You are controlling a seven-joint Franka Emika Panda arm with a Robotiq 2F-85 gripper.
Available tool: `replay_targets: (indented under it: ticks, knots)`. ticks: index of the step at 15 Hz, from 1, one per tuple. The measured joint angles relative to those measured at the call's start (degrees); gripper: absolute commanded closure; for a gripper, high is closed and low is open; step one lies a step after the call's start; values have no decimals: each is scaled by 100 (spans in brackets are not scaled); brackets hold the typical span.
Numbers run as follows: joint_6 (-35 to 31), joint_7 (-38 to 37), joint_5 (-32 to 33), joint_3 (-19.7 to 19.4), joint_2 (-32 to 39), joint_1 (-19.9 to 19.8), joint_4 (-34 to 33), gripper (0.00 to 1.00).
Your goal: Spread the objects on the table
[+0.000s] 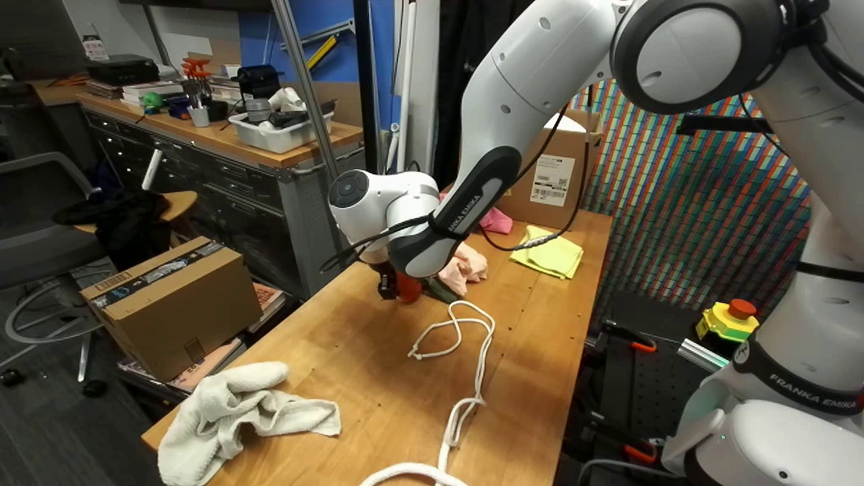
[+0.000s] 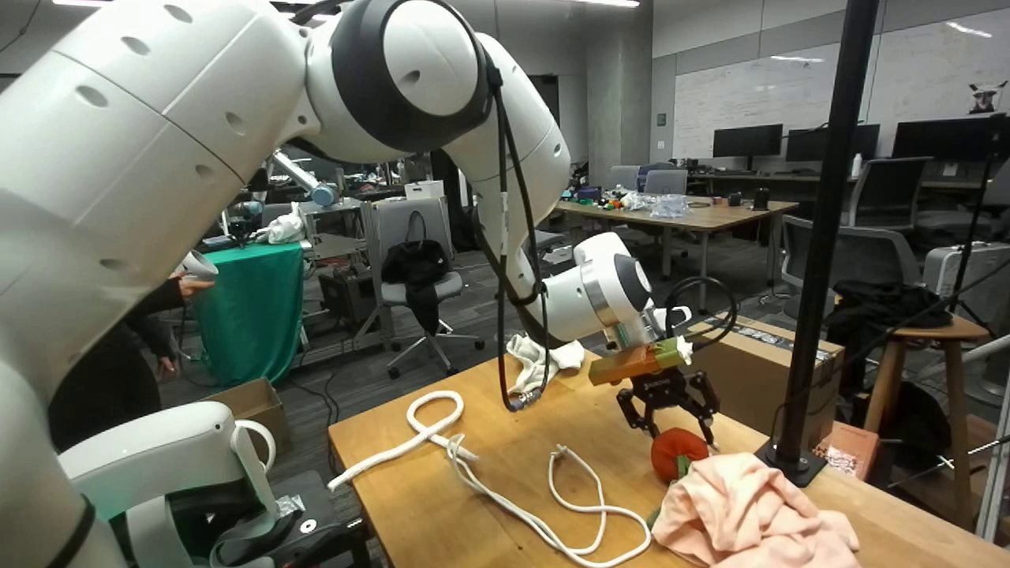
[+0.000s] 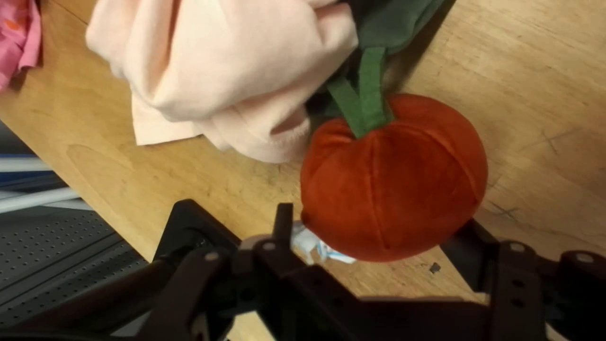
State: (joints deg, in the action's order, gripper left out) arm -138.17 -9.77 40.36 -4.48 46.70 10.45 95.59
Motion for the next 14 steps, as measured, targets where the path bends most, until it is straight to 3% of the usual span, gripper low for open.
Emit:
replay_targets:
  ticks: [5,7,14]
  knots:
    - [80,247,-329,13,36,-29,-93,88]
    - [112,325,-434,23,36,-29,-120,97]
    - [149,581,-650,134,36,-20,-148,96]
